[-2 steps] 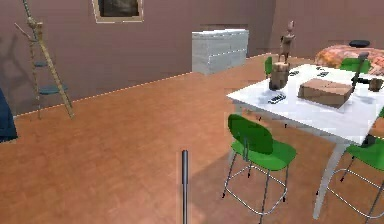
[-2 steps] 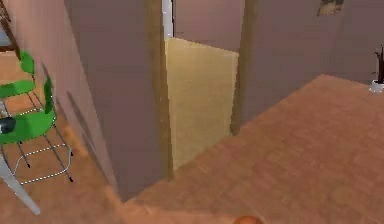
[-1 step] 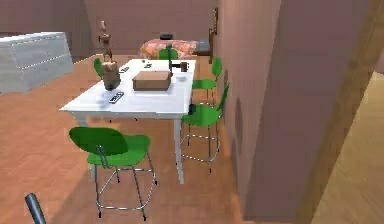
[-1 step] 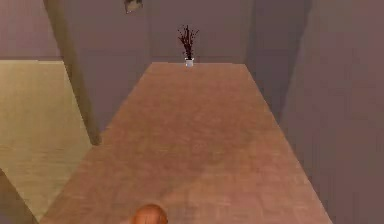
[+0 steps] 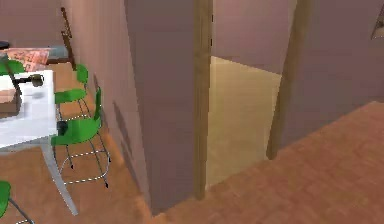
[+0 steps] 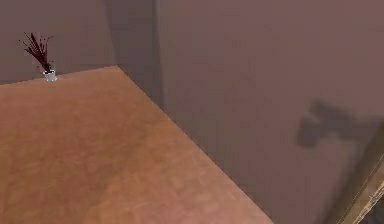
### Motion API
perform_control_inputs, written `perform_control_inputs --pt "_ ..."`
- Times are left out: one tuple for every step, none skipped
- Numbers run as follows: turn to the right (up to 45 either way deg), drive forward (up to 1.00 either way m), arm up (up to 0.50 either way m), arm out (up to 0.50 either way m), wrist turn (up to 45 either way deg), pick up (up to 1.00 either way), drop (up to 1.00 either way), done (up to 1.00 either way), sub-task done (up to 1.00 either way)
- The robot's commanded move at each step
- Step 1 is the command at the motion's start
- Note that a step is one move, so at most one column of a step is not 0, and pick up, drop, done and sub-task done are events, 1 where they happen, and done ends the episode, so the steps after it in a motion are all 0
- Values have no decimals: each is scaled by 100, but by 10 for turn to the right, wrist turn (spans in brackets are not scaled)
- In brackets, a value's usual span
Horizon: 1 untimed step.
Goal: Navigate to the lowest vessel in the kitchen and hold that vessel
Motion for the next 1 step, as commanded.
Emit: perform_control_inputs --pt "0 55 0 0 0 0 0 0 0"
